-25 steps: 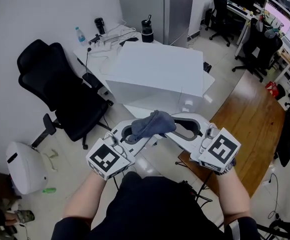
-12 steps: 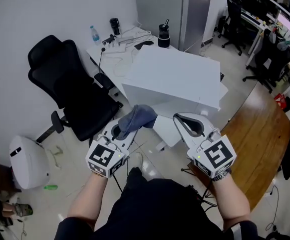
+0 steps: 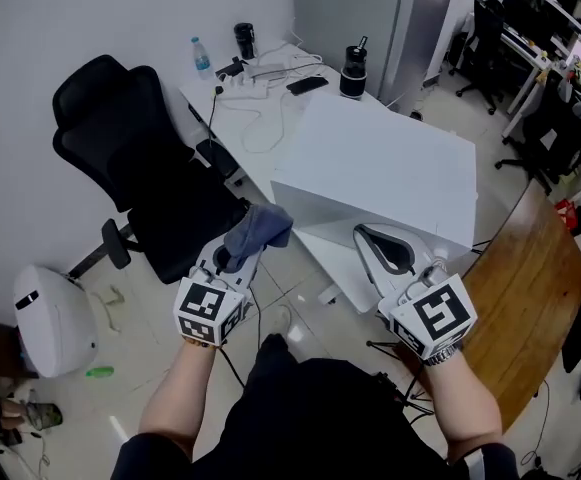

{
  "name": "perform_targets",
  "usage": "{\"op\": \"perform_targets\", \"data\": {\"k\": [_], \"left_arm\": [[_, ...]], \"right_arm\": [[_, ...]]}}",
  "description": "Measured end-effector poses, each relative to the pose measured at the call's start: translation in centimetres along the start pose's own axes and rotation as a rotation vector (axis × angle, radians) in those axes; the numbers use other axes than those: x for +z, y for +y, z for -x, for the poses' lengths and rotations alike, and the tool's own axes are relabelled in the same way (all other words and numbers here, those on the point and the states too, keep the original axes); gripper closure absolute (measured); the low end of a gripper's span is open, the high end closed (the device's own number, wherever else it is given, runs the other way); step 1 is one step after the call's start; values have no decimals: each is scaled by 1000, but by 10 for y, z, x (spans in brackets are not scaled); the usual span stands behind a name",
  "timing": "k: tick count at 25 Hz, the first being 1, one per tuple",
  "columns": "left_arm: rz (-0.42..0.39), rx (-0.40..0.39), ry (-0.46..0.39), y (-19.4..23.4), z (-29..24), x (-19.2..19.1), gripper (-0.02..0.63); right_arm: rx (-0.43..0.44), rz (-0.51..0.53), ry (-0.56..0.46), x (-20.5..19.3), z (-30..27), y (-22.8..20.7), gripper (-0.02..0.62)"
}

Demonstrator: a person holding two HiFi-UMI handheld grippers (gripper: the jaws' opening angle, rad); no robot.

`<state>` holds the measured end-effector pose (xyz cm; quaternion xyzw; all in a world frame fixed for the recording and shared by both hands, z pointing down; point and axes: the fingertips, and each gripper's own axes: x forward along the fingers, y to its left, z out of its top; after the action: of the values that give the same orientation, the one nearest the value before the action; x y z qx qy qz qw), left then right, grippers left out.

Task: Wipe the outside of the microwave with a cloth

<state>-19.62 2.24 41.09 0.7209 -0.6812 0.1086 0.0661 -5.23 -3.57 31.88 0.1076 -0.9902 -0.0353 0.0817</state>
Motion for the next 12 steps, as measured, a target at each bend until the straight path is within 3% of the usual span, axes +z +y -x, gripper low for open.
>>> {"op": "perform_targets", "data": {"k": [6, 12], "left_arm": [[21, -5, 53, 52, -31, -34, 540], [32, -63, 114, 84, -69, -70, 540]], "right_arm": [[-16, -19, 23, 1, -56, -16, 594], [-45, -17, 40, 4, -99, -34, 594]]}}
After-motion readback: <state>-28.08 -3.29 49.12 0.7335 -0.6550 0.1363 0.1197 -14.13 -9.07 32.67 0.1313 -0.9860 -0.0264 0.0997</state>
